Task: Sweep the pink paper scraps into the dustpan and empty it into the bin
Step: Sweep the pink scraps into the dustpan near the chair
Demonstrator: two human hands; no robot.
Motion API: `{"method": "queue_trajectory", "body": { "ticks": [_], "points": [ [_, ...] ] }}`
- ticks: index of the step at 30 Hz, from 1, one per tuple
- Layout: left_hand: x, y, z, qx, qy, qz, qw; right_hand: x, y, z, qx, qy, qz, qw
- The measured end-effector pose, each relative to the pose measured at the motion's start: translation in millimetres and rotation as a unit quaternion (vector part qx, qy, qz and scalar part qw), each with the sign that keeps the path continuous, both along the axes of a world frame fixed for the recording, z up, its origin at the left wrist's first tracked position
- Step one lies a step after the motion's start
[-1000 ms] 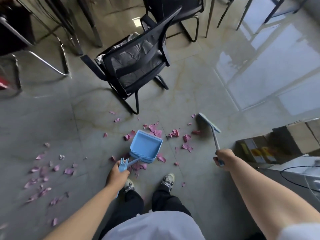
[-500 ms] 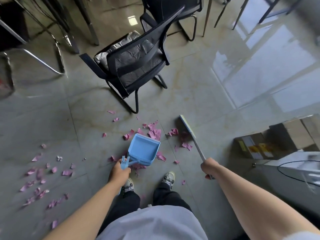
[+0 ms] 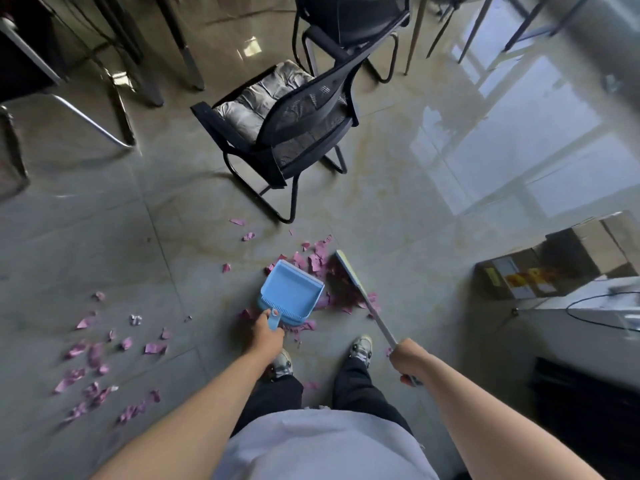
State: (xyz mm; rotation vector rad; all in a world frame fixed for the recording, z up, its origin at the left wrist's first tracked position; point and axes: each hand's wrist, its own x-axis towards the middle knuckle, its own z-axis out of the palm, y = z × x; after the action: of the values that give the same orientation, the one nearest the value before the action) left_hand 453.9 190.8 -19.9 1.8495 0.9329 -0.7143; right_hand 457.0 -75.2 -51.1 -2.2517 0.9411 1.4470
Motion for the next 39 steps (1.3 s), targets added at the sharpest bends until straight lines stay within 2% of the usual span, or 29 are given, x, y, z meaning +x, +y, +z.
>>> {"method": "queue_trajectory", "body": {
  "ticks": [8, 18, 27, 32, 35, 39],
  "points": [
    [-22.4, 11.5, -3.2, 0.018, 0.005, -0.037, 0.999, -41.2, 3.0, 4.8, 0.04, -0.013, -0.128, 0.991],
    [-68.8, -23.0, -28.1, 0.074, 0.013, -0.03, 0.997, -125.8, -78.8, 5.6, -0.006, -0.054, -0.152, 0.987],
    [-116.2, -49.5, -26.0, 0.103, -0.002, -0.058, 0.993, -191.8, -122.0, -14.9, -0.041, 0.002, -0.154, 0.987],
    [-132.6, -46.1, -26.4, 0.096, 0.006, -0.055, 0.994, -186.4, -94.7, -1.7, 0.035, 0.032, -0.181, 0.982],
    [-143.8, -34.3, -24.5, 0.079, 0.007, -0.035, 0.996, -170.3, -61.6, 8.4, 0.085, 0.005, -0.27, 0.959],
    [-163.8, -4.8, -23.7, 0.062, 0.01, -0.007, 0.998, -150.4, -18.9, 10.7, 0.103, -0.001, -0.257, 0.961]
  ]
}}
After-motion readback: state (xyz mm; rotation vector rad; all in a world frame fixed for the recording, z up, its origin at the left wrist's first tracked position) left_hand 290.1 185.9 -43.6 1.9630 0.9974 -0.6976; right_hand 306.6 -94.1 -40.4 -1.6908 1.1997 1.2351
